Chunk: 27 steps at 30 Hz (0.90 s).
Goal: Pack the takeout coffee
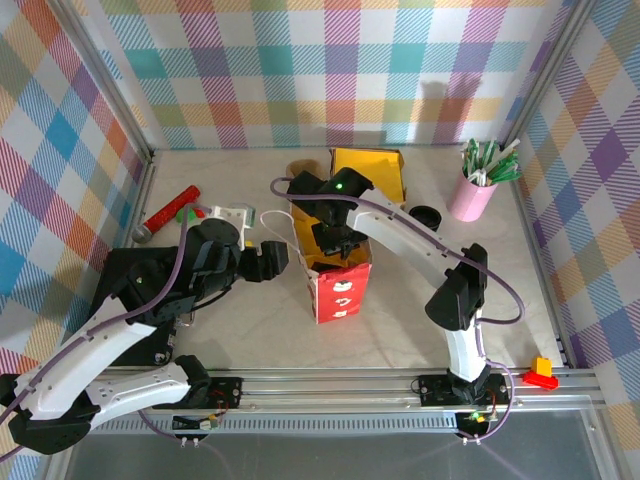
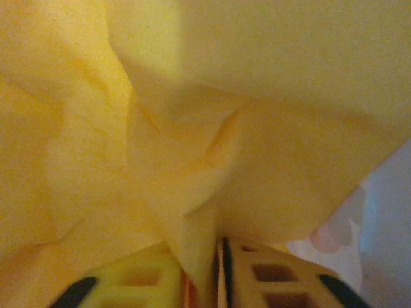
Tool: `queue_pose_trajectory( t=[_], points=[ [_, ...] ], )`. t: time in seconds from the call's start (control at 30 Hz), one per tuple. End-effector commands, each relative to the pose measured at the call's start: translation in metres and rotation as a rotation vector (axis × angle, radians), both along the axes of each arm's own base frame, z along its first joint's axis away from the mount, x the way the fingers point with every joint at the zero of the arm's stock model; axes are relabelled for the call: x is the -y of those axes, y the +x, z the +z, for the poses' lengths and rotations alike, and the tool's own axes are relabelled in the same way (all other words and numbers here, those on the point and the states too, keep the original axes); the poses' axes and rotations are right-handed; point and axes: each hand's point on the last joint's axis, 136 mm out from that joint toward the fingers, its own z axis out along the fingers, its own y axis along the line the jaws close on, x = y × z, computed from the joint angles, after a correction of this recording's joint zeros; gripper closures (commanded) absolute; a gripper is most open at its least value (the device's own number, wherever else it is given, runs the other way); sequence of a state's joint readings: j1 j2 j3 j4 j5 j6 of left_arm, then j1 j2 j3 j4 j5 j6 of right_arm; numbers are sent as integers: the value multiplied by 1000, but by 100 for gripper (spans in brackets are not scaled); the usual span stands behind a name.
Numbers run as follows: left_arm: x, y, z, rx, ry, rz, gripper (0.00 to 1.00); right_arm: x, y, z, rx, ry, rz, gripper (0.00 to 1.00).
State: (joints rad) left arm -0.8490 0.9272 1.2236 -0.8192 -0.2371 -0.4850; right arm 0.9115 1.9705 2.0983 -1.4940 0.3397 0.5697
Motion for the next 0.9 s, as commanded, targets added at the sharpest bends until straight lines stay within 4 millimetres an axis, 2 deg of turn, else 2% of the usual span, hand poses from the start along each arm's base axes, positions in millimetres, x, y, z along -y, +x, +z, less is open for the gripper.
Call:
queue_pose_trajectory(
  t=[0.0,0.13,0.27,0.47,0.6,0.7,0.8,0.87],
  points=[
    [-10,-1,-3,6,16,21,19,-1,-3,16,15,9,9,65],
    [-12,-2,0,16,9,23,19,-7,-4,50,59,97,30,56],
    [-14,0,0,31,19,35,19,-9,-6,85,115,181,60,52],
    [-28,17,8,107,71,139,18,5,-3,143,292,280,103,46],
    [-44,30,20,170,93,230,15,39,4,179,460,278,65,35],
    [-62,46,16,170,120,320,10,70,12,196,566,305,23,25],
    [-91,63,6,155,149,444,4,111,25,193,610,355,-75,21],
    [-109,75,-3,156,160,516,1,147,34,184,656,380,-170,14]
  ],
)
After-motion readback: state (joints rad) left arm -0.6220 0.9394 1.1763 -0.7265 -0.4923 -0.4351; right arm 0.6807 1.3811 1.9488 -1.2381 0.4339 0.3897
